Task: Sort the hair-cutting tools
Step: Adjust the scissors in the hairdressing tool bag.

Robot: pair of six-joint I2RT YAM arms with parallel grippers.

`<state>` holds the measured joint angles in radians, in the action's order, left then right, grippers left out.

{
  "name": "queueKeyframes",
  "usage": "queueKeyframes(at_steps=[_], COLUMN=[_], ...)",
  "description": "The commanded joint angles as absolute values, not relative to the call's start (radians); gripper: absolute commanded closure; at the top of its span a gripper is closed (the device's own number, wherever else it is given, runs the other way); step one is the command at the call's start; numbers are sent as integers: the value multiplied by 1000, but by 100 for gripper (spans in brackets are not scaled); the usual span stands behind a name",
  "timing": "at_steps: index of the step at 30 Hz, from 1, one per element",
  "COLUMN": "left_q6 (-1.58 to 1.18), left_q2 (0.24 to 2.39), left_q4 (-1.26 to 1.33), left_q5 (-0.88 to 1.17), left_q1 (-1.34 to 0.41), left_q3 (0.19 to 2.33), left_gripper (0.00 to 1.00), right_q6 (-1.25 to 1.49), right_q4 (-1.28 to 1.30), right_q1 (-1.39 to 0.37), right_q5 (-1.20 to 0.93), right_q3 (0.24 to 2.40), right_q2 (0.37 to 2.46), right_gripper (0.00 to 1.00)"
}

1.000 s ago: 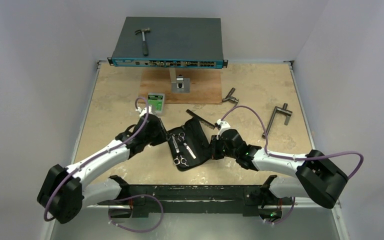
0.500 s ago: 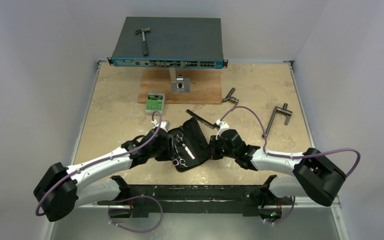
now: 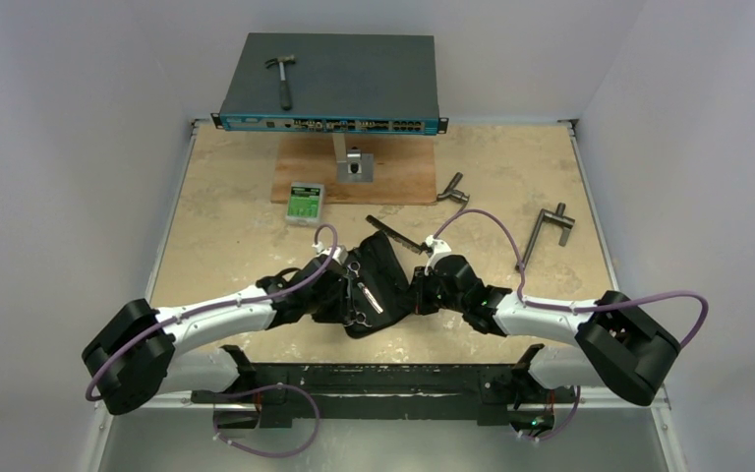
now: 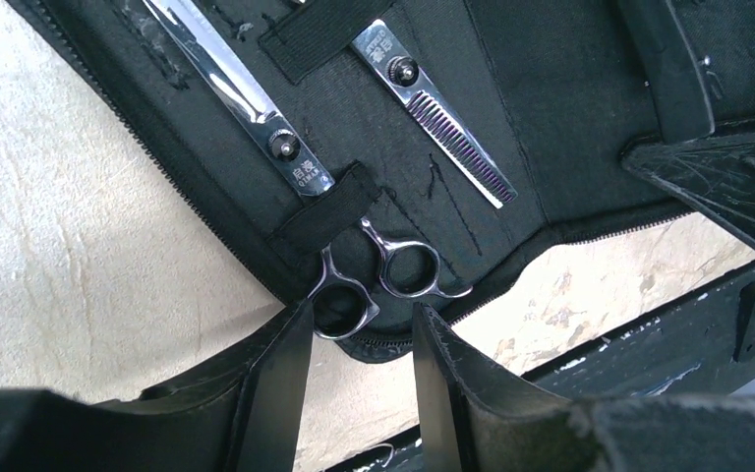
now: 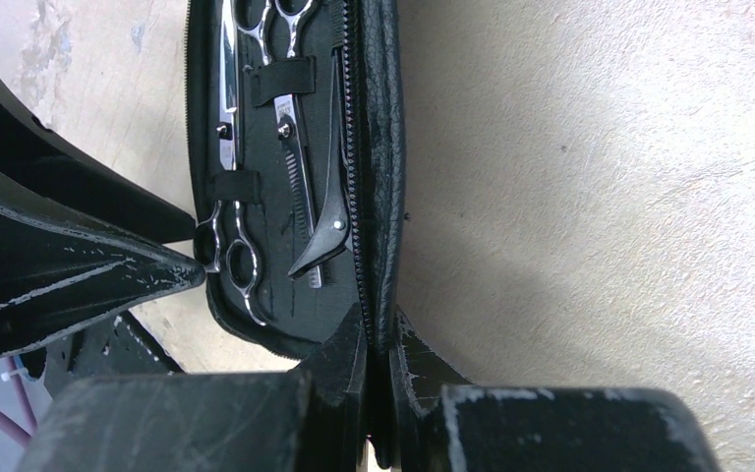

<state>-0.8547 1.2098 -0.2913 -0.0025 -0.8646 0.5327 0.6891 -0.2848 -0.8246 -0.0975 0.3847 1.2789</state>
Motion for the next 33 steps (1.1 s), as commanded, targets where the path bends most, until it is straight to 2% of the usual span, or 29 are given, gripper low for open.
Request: queueKeyframes(at_steps=[1, 26, 33], left_q6=[-879, -891, -856], left_q2=[1247, 1406, 1289], left_q4=[-223, -99, -216], left_q5=[29, 55, 4], left_q1=[-879, -895, -895], left_q3=[555, 640, 628], left_gripper=[59, 60, 58], right_q6=[692, 710, 703], right_q4=[-313, -320, -303], right_q1=[-835, -857, -857], right_q5=[-123, -122, -114], right_q3=[373, 355, 357], right_q2=[1276, 1269, 1258], right_gripper=[100, 100, 100])
